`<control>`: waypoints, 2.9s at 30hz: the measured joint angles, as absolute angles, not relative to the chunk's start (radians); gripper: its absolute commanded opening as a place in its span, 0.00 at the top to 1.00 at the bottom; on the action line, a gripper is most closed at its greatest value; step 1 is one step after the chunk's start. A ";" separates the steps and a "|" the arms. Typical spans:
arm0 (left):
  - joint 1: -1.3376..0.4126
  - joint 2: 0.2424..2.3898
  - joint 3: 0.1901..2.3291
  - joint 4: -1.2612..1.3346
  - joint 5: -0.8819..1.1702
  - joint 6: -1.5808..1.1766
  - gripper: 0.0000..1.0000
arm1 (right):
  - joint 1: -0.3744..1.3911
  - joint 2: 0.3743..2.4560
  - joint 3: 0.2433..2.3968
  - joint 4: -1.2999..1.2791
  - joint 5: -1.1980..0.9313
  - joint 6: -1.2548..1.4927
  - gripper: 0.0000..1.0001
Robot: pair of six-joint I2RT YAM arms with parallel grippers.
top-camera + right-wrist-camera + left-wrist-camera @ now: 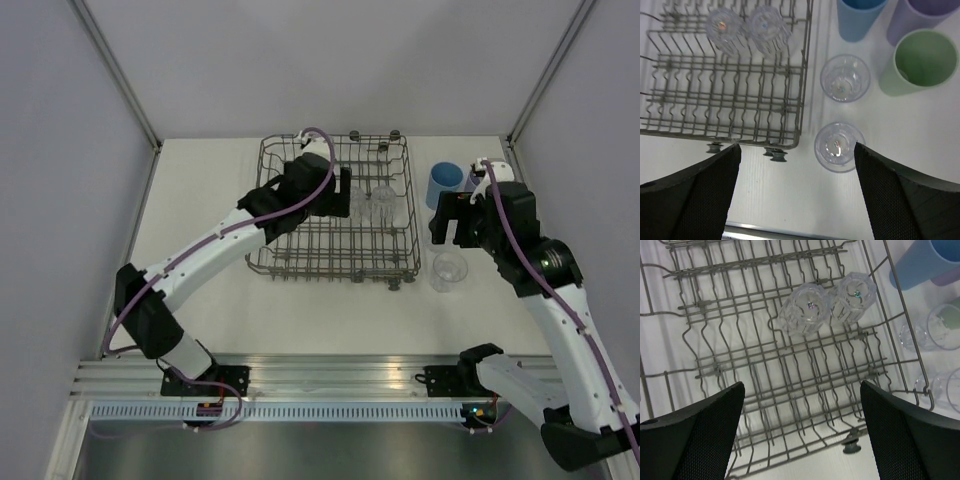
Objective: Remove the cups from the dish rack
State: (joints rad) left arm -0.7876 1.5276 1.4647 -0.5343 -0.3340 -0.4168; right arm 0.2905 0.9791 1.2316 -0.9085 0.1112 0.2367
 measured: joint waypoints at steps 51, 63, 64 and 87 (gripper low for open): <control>-0.725 2.135 1.735 -0.289 -0.225 -0.120 0.00 | 0.290 0.724 1.153 -0.807 -0.128 0.254 0.02; -0.713 2.186 1.765 -0.282 -0.202 -0.094 0.03 | 0.290 0.727 1.153 -0.807 -0.142 0.253 0.02; -0.713 2.194 1.769 -0.282 -0.200 -0.092 0.05 | 0.291 0.728 1.153 -0.808 -0.142 0.253 0.02; -0.712 2.148 1.784 -0.331 -0.179 -0.075 0.98 | 0.290 0.741 1.160 -0.807 -0.159 0.253 0.02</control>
State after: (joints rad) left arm -0.7116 2.1483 1.7844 -0.3313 -0.1795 -0.0750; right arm 0.2905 0.7406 1.1599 -0.8066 -0.1589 0.2527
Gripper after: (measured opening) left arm 0.728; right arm 0.978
